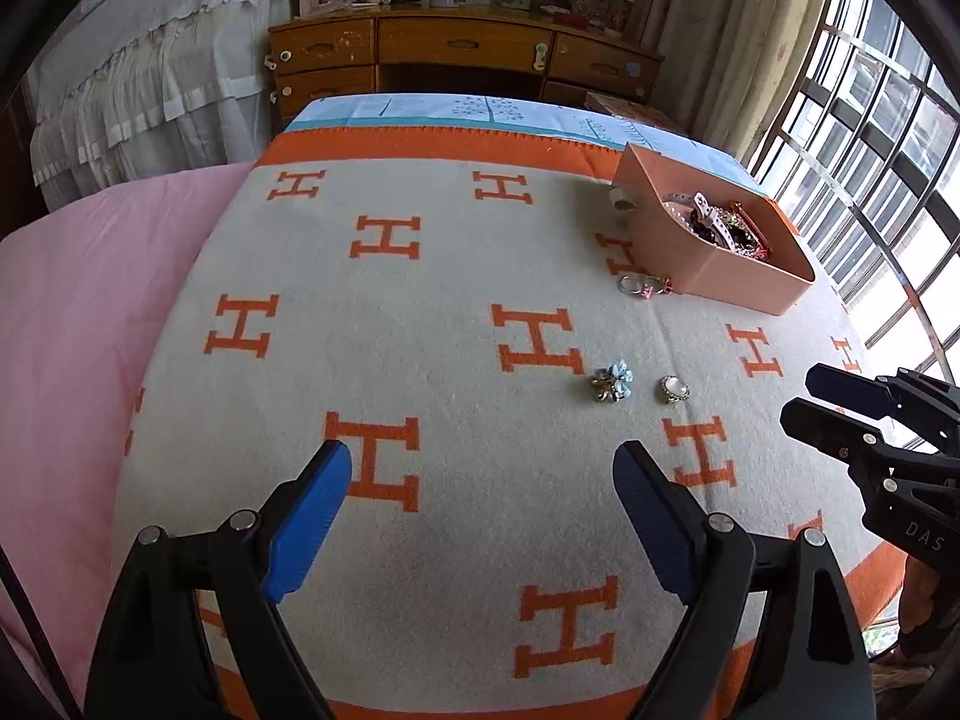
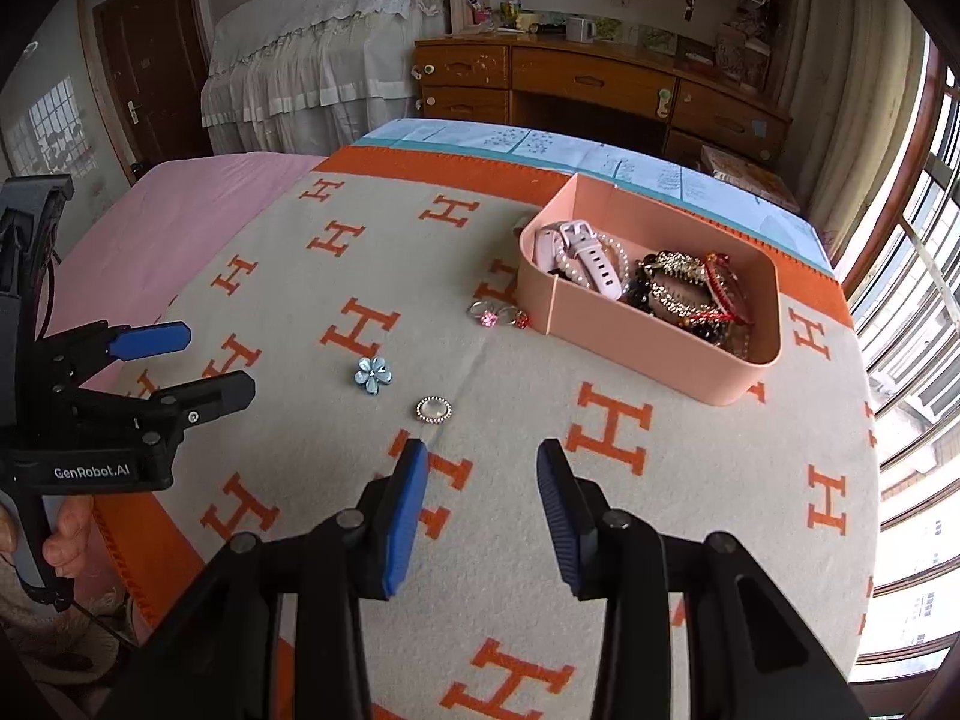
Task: Organize jewelry
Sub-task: 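Lower the right tool onto the round pearl brooch and close on it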
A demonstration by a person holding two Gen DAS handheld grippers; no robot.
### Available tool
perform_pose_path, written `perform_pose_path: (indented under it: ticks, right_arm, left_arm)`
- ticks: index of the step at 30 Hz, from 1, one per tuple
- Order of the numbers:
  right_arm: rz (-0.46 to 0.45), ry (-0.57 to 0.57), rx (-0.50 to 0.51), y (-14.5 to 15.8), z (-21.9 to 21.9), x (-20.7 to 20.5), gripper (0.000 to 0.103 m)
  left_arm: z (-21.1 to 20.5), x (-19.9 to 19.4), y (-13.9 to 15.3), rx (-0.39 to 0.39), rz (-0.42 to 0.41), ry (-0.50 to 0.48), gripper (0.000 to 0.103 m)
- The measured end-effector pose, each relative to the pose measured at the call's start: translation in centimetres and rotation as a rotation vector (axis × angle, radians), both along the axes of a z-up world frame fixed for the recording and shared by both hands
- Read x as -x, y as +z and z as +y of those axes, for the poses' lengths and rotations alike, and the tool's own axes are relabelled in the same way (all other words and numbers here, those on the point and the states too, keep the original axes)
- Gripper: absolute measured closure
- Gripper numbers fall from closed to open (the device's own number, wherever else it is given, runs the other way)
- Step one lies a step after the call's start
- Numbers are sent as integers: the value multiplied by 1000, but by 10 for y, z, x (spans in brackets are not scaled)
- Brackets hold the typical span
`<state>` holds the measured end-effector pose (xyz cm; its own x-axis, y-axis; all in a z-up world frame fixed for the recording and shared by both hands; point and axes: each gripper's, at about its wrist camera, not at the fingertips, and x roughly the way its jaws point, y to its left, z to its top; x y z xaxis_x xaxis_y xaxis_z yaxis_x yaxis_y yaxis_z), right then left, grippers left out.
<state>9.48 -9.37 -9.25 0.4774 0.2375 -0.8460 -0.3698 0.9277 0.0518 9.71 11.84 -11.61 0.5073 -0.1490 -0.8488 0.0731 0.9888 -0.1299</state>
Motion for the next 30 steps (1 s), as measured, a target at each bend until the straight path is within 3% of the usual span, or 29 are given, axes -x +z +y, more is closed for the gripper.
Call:
perform_pose_path:
  ticks: [7, 13, 18, 24, 30]
  right_arm:
    - [63, 48, -39, -22, 10, -14, 65]
    - [89, 58, -11, -44, 24, -27, 65]
    - [37, 89, 27, -49, 36, -26, 67]
    - [-28, 132, 48, -51, 45, -23, 85]
    - [-30, 132, 12, -51, 39, -26, 87]
  left_arm:
    - [6, 1, -12, 21, 12, 11, 15]
    - [4, 1, -17, 46, 24, 6, 15]
    - [1, -2, -18, 57, 22, -4, 15]
    - [-6, -8, -17, 53, 10, -22, 15]
    - [-26, -15, -17, -3, -30, -116, 15]
